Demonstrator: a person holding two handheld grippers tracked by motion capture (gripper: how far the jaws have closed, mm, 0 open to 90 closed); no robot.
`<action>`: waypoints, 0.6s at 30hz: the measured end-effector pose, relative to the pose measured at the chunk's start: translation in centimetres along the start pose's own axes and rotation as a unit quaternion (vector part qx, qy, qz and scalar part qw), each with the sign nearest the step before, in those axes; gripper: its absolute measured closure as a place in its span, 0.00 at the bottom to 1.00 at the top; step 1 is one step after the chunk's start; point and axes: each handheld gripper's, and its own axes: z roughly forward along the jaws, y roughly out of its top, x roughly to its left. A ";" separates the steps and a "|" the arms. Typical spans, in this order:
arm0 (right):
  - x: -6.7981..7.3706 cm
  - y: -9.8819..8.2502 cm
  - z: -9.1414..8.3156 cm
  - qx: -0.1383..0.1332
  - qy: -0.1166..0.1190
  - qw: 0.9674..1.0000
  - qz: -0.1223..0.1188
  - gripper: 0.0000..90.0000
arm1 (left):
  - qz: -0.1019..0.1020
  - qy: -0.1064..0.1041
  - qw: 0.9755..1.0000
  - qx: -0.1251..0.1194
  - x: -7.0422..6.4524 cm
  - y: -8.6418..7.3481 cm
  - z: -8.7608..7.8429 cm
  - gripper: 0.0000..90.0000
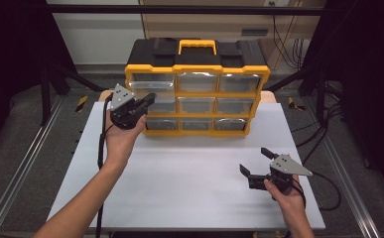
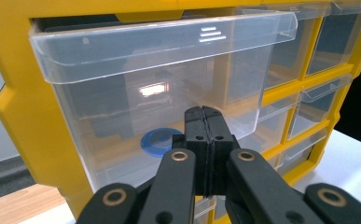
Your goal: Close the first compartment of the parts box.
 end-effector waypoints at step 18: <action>0.0 0.0 0.0 -0.001 -0.001 1.000 -0.001 0.06 | -0.001 0.003 1.000 0.001 0.2 0.1 0.4 1.00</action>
